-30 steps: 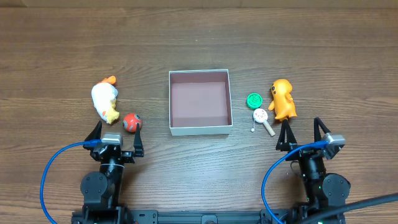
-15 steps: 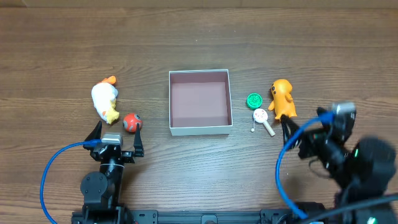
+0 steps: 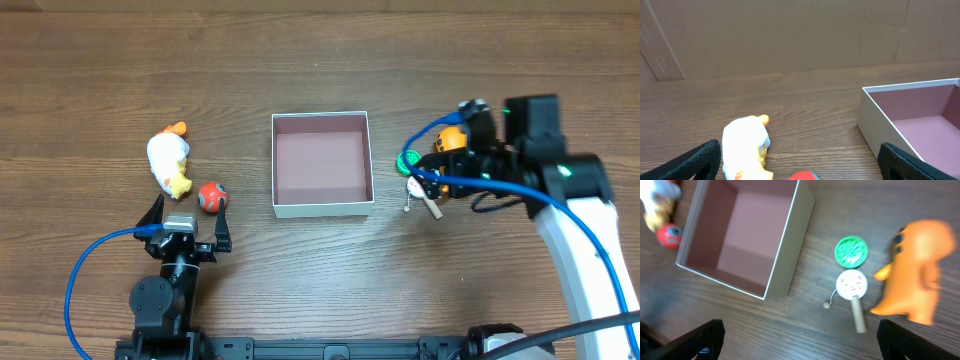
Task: Pack container
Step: 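Move the right gripper over the pig-face stick toy and lower, then close the right gripper on the pig toy's wooden stick and lift, then carry the pig toy left into the box and release it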
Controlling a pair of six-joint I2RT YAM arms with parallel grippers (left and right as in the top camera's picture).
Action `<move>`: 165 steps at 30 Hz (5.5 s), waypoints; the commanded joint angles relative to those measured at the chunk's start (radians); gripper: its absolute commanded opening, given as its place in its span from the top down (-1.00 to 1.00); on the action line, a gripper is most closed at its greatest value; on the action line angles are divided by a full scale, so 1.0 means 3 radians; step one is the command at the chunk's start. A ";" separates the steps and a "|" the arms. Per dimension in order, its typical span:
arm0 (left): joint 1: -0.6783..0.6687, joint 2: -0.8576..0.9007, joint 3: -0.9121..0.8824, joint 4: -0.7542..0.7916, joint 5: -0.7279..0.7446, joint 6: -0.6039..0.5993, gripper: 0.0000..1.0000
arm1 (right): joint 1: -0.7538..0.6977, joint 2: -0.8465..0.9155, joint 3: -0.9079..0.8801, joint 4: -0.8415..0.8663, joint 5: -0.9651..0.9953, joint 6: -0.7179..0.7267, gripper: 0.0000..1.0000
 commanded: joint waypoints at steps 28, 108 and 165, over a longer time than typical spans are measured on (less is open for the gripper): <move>0.0019 -0.0032 -0.0020 0.0014 0.0034 0.0039 -1.00 | 0.0165 0.0885 -0.0092 0.0104 0.0261 0.0041 -1.00; 0.0019 -0.0032 -0.0020 0.0014 0.0034 0.0039 -1.00 | 0.0167 0.0885 -0.1593 0.1708 0.1061 0.0408 0.60; 0.0019 -0.0032 -0.0020 0.0014 0.0034 0.0039 -1.00 | 0.1976 0.1110 0.0355 0.1087 0.1377 0.1367 0.92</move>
